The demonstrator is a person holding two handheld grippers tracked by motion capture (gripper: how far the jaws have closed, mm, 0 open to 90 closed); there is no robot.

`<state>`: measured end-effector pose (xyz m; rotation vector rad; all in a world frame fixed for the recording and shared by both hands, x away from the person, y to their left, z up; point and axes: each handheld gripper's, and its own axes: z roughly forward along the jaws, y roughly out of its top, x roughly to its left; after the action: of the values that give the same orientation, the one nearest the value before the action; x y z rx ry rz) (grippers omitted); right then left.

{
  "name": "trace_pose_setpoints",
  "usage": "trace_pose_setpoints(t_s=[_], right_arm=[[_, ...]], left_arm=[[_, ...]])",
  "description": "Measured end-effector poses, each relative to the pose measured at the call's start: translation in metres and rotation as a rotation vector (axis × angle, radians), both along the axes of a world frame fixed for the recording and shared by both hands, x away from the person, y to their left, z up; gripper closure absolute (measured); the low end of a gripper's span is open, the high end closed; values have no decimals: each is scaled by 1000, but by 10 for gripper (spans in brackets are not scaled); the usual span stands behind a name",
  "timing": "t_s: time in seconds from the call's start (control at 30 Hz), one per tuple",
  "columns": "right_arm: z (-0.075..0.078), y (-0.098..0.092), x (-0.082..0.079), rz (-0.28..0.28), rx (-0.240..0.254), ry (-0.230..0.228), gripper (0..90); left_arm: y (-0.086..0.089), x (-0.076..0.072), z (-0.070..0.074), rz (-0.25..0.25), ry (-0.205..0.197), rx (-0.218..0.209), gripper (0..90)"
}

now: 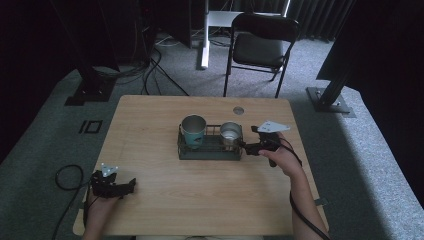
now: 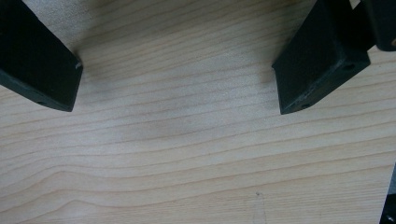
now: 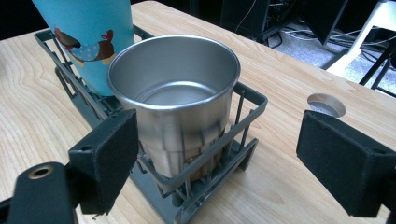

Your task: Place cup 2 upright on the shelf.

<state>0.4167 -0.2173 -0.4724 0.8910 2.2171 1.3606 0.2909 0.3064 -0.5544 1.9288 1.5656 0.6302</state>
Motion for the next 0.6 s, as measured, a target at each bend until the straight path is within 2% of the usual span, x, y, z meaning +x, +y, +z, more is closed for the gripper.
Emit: trace_pose_setpoints(t_s=[0.37, 0.6], right_arm=[[-5, -16, -11, -34, 40, 13, 128], [-11, -30, -15, -75, 59, 25, 129]], left_arm=[[0, 0, 0, 0, 0, 0, 14], [0, 0, 0, 0, 0, -1, 14]])
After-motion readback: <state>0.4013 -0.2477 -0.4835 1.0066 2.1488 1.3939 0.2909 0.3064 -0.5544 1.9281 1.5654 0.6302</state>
